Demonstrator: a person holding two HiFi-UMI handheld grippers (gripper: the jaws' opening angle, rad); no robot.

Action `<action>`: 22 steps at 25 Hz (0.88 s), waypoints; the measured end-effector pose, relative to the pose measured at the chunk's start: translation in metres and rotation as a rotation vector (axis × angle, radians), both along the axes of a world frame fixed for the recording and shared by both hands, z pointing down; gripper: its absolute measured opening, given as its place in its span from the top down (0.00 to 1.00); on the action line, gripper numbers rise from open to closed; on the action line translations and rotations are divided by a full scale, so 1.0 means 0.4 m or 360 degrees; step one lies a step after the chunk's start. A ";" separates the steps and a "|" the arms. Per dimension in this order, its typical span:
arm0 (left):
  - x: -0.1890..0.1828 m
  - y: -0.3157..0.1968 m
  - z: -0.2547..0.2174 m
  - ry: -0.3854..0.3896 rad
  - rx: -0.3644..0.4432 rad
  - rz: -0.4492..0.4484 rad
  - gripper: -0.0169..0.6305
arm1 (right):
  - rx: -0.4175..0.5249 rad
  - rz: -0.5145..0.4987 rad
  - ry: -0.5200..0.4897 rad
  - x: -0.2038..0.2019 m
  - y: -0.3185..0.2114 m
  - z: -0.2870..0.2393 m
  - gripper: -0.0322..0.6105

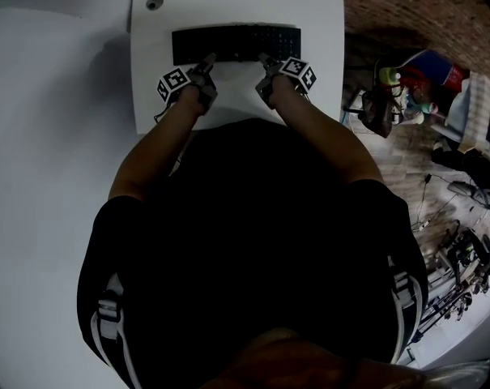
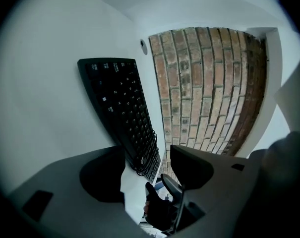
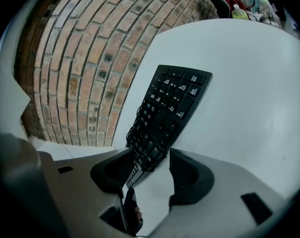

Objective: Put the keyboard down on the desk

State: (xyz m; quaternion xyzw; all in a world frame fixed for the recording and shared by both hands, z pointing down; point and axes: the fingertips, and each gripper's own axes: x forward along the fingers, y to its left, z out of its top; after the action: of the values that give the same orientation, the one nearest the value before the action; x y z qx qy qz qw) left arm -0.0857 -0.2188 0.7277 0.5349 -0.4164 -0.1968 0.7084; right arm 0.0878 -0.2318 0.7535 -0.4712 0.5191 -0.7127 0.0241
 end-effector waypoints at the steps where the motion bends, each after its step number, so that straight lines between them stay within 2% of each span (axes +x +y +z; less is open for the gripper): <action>1: -0.003 0.001 -0.005 -0.0020 0.0018 0.0009 0.55 | 0.0018 -0.0016 0.0014 0.000 0.001 -0.005 0.58; 4: -0.005 0.003 -0.025 -0.0100 0.0088 0.0055 0.55 | 0.0060 -0.0046 0.0045 0.003 0.002 -0.017 0.58; 10: -0.010 0.011 -0.080 -0.0376 0.0308 0.0300 0.55 | 0.0180 -0.0128 0.0129 -0.012 0.000 -0.058 0.59; 15: -0.024 0.021 -0.116 -0.0579 0.0465 0.0437 0.62 | 0.0277 -0.0169 0.0199 -0.013 0.000 -0.096 0.65; 22: -0.018 0.045 -0.162 -0.0806 0.0685 0.0721 0.67 | 0.0370 -0.0179 0.0279 -0.014 0.004 -0.139 0.76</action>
State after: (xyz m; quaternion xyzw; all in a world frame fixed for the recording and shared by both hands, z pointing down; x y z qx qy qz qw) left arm -0.0930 -0.2008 0.6627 0.7810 -0.3986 0.0197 0.4805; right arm 0.0822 -0.2300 0.6978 -0.4959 0.6238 -0.6041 -0.0069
